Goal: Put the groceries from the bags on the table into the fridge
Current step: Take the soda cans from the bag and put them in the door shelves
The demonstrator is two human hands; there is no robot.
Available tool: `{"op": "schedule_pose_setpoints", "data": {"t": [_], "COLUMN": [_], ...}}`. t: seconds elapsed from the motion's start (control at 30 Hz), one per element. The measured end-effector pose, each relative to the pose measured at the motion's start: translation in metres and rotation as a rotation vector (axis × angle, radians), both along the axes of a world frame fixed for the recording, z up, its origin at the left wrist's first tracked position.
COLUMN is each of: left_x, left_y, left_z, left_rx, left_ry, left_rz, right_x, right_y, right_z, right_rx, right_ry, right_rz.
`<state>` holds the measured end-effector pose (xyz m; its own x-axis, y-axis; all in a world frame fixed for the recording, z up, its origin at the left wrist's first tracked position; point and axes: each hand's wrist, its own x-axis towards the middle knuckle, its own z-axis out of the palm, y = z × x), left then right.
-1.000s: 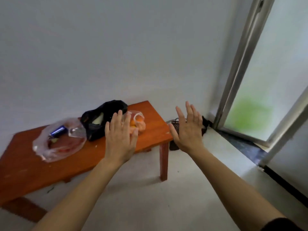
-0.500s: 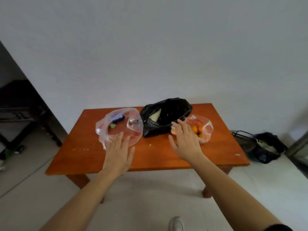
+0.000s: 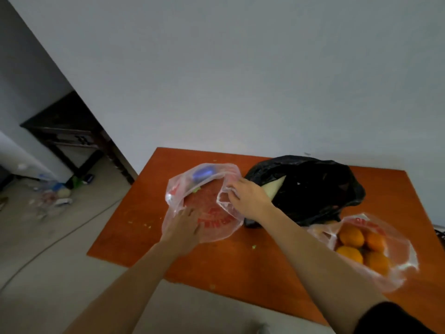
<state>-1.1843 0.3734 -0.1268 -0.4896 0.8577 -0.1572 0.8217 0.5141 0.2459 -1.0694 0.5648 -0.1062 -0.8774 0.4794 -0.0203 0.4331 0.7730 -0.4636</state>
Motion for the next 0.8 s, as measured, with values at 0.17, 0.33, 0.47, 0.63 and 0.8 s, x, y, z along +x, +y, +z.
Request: {"op": "schedule_pose_setpoints", "data": {"t": [0.17,0.33,0.47,0.63,0.8], "left_x": [-0.036,-0.106,-0.167,-0.240,-0.276], "left_y": [0.015,0.042,0.064,0.090,0.096], "left_z": [-0.028,-0.062,-0.081,-0.098,-0.137], "left_rx": [-0.056,-0.139,-0.136,-0.182,-0.299], "left_ry": [-0.139,-0.219,-0.162,-0.041,-0.111], "left_rz": [0.040,0.113,0.163,0.162,0.176], "right_x": [-0.058,-0.127,-0.181,-0.241,-0.271], "right_y": [0.014,0.039,0.058,0.078,0.083], "right_z": [-0.021,-0.050,-0.064,-0.089,-0.130], "right_rx": [-0.129,-0.198,-0.237,-0.090,0.047], "right_ry": [-0.032,-0.226,-0.236,-0.312,-0.478], "right_rz": [0.125,0.134,0.093,0.057,0.096]}}
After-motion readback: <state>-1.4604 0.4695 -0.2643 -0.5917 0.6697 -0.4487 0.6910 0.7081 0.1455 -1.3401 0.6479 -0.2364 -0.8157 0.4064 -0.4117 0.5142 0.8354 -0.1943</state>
